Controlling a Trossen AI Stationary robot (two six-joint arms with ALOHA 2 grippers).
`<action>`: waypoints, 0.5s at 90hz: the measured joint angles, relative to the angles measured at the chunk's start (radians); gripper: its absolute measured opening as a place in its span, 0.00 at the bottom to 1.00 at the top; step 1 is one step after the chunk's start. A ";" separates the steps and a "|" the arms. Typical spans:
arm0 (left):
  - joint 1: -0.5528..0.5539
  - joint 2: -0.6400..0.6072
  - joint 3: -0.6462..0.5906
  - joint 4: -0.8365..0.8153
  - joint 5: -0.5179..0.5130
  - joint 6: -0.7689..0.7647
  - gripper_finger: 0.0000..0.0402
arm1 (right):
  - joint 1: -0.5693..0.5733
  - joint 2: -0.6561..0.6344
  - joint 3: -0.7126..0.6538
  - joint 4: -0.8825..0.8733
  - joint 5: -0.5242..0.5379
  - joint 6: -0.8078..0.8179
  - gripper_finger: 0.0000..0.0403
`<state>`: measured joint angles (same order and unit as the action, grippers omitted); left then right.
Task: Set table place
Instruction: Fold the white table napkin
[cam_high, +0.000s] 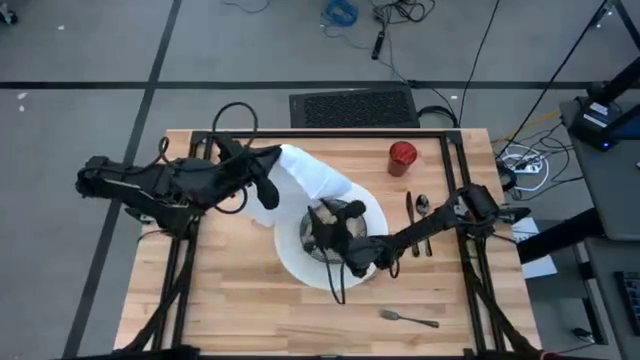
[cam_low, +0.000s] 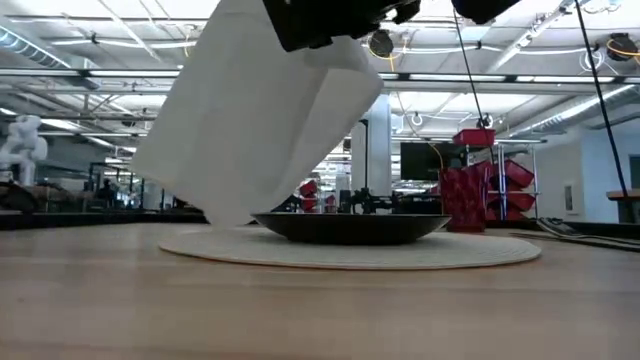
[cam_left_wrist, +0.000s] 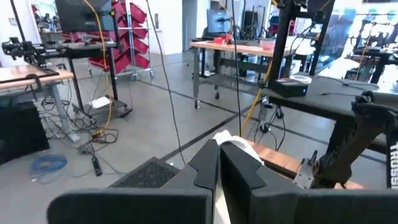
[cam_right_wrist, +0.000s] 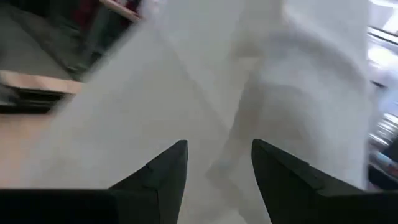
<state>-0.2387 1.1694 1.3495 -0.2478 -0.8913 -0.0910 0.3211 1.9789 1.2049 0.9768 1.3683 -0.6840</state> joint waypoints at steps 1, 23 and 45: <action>-0.001 0.000 0.000 0.000 0.000 0.000 0.00 | -0.002 0.000 0.000 0.000 0.010 -0.002 0.41; -0.012 0.000 0.000 -0.007 0.000 0.000 0.00 | 0.003 -0.022 0.000 0.014 0.099 -0.078 0.39; -0.036 0.000 0.000 -0.029 -0.001 -0.005 0.00 | 0.001 -0.075 0.000 0.018 0.150 -0.178 0.32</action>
<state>-0.2749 1.1694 1.3495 -0.2768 -0.8921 -0.0963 0.3222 1.9036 1.2049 0.9944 1.5185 -0.8618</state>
